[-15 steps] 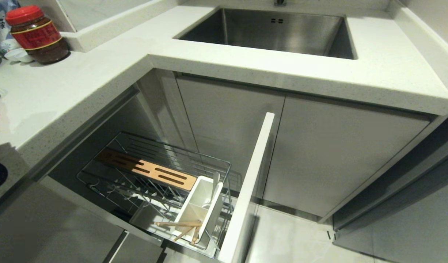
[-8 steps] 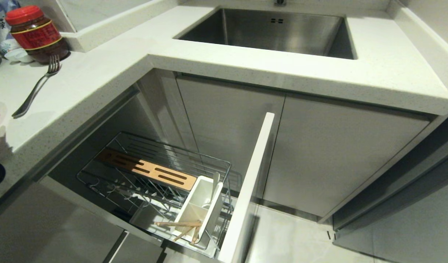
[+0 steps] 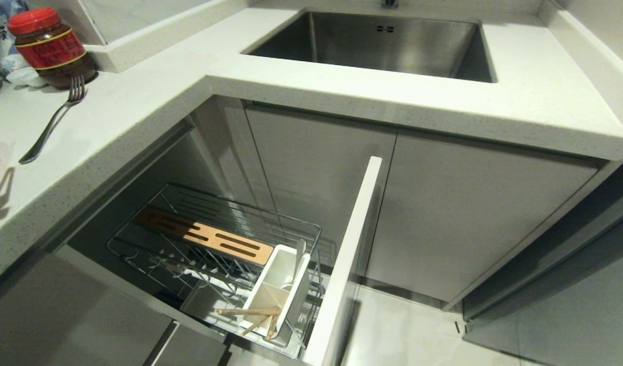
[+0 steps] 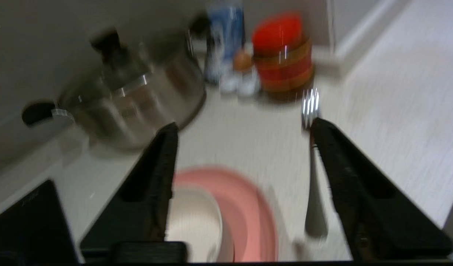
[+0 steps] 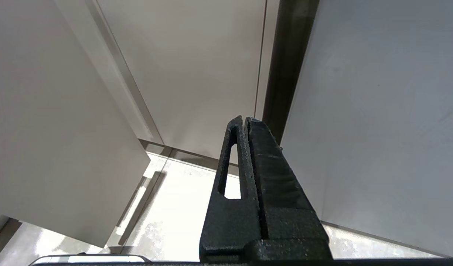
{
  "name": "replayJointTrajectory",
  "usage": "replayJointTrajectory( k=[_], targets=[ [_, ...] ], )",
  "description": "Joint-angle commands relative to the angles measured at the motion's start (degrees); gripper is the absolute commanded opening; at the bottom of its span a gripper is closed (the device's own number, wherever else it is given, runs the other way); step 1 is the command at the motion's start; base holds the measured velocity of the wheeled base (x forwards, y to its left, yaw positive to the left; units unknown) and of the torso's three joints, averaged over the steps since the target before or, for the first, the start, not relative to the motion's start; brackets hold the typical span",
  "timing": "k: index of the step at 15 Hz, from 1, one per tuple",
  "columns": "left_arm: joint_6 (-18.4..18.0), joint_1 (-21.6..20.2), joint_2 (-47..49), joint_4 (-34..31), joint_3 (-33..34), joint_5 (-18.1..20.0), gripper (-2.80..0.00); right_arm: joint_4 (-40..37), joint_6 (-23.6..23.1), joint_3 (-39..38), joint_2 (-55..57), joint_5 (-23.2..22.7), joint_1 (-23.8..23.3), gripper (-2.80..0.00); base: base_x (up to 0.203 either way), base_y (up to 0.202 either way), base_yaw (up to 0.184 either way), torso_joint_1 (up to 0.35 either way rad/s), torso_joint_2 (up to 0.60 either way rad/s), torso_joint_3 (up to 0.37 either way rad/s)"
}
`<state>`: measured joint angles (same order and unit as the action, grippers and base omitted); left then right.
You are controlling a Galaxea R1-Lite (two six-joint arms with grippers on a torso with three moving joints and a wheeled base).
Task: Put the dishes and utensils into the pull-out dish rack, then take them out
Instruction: Take the chopsticks out of the cupboard
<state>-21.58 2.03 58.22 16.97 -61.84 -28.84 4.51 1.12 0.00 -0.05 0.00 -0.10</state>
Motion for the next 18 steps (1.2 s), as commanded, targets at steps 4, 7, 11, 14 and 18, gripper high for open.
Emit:
replayJointTrajectory(
  k=[4,7,11,14,18],
  targets=[
    [18.78,13.27,3.73,-8.0,-10.06,0.26,-2.8,0.06,0.02,-1.49,0.05,0.0,0.01,-2.8,0.0,0.0,0.0,0.0,0.0,0.0],
    [28.73,24.59,8.06,-24.01,-11.56,0.25,-2.8,0.06,0.02,-1.49,0.05,0.08,0.01,-2.8,0.0,0.0,0.0,0.0,0.0,0.0],
    [38.29,30.43,16.92,-44.9,-15.4,0.63,-2.8,0.06,0.02,-1.49,0.05,0.0,0.01,-2.8,0.0,0.0,0.0,0.0,0.0,0.0],
    [40.99,32.3,22.55,-59.82,-18.6,4.52,-2.8,0.06,0.02,-1.49,0.05,0.0,0.01,-2.8,0.0,0.0,0.0,0.0,0.0,0.0],
    [41.04,32.4,30.3,-73.62,-21.5,14.56,-2.8,0.06,0.02,-1.49,0.05,0.0,0.01,-2.8,0.0,0.0,0.0,0.0,0.0,0.0]
  ],
)
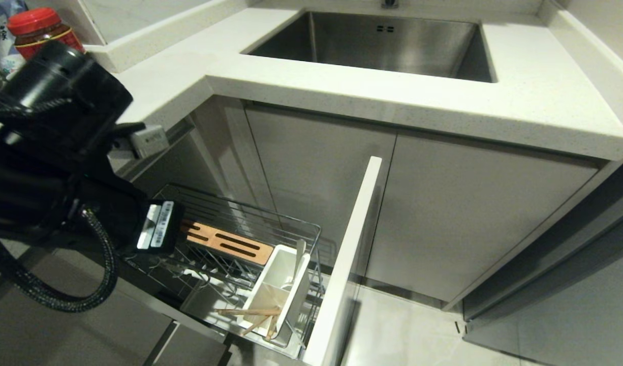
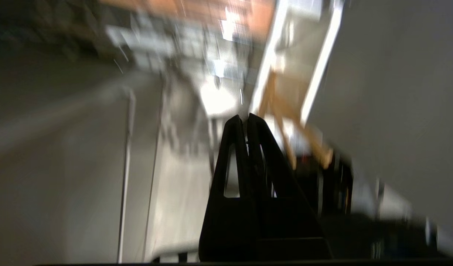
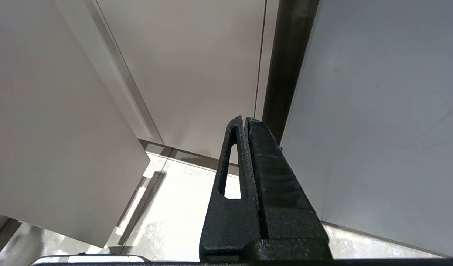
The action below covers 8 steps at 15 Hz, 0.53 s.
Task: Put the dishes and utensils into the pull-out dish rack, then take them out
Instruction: Take the chopsticks out of the cupboard
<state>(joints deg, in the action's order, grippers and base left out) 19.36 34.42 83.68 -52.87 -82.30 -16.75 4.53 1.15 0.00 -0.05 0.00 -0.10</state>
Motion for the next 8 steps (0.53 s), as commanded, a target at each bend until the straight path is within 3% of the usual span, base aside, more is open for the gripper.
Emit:
replayJointTrajectory(
  k=[1,2,3,8],
  targets=[
    [-0.06,-0.03,6.88,-5.69,-1.5,4.96,-2.8,0.04,0.0,-1.49,0.05,0.0,0.01,-2.8,0.0,0.0,0.0,0.0,0.0,0.0],
    [-0.21,-0.13,8.86,-6.82,-1.71,6.44,-2.8,0.04,0.0,-1.49,0.05,0.03,0.01,-2.8,0.0,0.0,0.0,0.0,0.0,0.0],
    [-0.54,-0.41,10.88,-7.35,-1.72,7.24,0.0,0.04,0.0,-1.49,0.05,0.03,0.01,-2.8,0.0,0.0,0.0,0.0,0.0,0.0],
    [-2.98,-3.57,21.93,-7.44,-2.31,12.11,0.0,0.04,0.0,-1.49,0.05,0.0,0.01,-2.8,0.0,0.0,0.0,0.0,0.0,0.0]
  ],
)
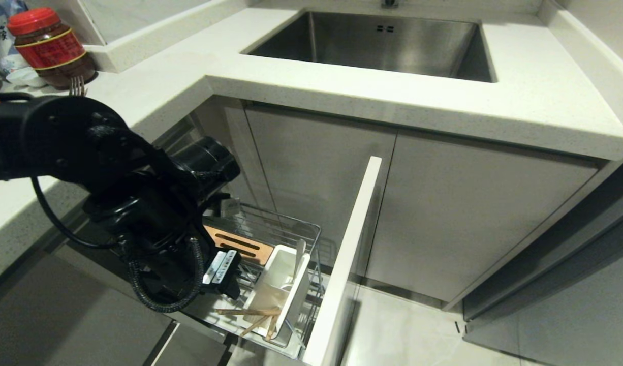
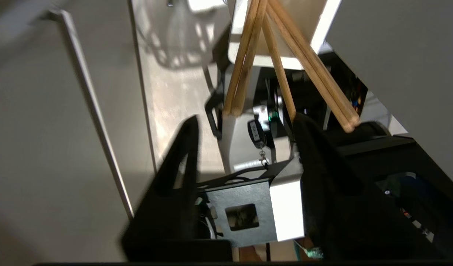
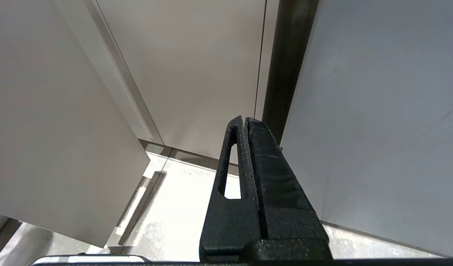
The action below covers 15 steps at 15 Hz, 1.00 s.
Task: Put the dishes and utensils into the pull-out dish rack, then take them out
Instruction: Take the chopsticks out of the cupboard
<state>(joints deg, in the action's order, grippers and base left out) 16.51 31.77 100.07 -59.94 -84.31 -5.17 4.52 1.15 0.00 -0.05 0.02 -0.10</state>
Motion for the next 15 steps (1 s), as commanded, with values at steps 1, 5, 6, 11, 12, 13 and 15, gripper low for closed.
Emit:
replayJointTrajectory(
  k=[1,5,6,11,12,13,15],
  targets=[
    [-1.21,-1.66,8.02,-0.44,-0.44,1.12,0.0,0.05,0.0,-1.49,0.05,-0.02,0.01,-2.8,0.0,0.0,0.0,0.0,0.0,0.0],
    [-7.38,-5.2,15.04,-1.24,-0.76,3.38,0.0,0.05,0.0,-1.55,0.05,0.01,0.01,-2.8,0.0,0.0,0.0,0.0,0.0,0.0],
    [-8.35,-5.68,15.83,-2.11,-0.98,3.43,0.0,0.05,0.0,-1.49,0.05,0.04,0.01,-2.8,0.0,0.0,0.0,0.0,0.0,0.0],
    [-9.4,-6.13,19.46,-4.34,-2.27,3.97,0.0,0.05,0.0,-1.49,0.05,0.04,0.01,-2.8,0.0,0.0,0.0,0.0,0.0,0.0],
    [-9.45,-6.11,19.71,-4.25,-2.56,5.45,0.0,0.05,0.0,-1.49,0.05,-0.02,0.01,-2.8,0.0,0.0,0.0,0.0,0.0,0.0],
    [-9.45,-6.11,19.8,-4.22,-2.84,6.24,0.0,0.05,0.0,-1.49,0.05,-0.02,0.01,-2.8,0.0,0.0,0.0,0.0,0.0,0.0],
    [-9.3,-6.11,20.08,-3.88,-3.45,6.49,0.0,0.05,0.0,-1.49,0.05,-0.02,0.01,-2.8,0.0,0.0,0.0,0.0,0.0,0.0]
  ],
)
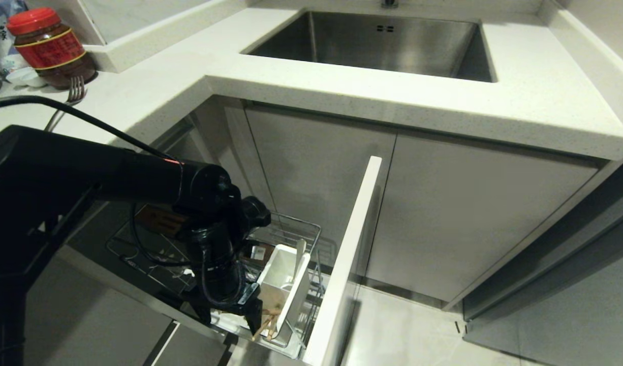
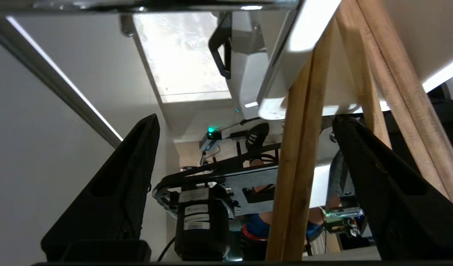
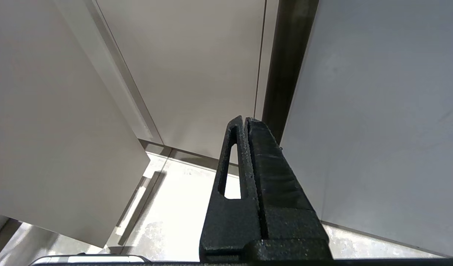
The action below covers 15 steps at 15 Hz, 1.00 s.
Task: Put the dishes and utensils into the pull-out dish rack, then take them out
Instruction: Take the chopsticks out of the cupboard
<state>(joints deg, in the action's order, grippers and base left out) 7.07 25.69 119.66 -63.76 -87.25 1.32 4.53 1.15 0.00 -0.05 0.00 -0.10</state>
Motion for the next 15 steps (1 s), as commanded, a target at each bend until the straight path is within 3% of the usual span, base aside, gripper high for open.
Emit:
replayJointTrajectory(
  k=[1,3,4,15],
  targets=[
    [0.22,-0.02,0.39,-0.14,-0.73,0.0,0.0,0.04,0.0,-1.49,0.05,0.0,0.01,-2.8,0.0,0.0,0.0,0.0,0.0,0.0],
    [0.22,-0.1,0.31,-0.23,-0.73,0.0,0.0,0.04,0.0,-1.49,0.05,0.0,0.01,-2.8,0.0,0.0,0.0,0.0,0.0,0.0],
    [0.14,-0.02,0.31,-0.14,-0.73,0.0,-2.8,0.04,0.0,-1.49,0.05,0.0,0.01,-2.8,0.0,0.0,0.0,0.0,0.0,0.0],
    [0.75,1.03,-1.07,-0.19,-1.0,0.32,-2.8,0.04,0.0,-1.49,0.05,0.0,0.01,-2.8,0.0,0.0,0.0,0.0,0.0,0.0]
  ],
)
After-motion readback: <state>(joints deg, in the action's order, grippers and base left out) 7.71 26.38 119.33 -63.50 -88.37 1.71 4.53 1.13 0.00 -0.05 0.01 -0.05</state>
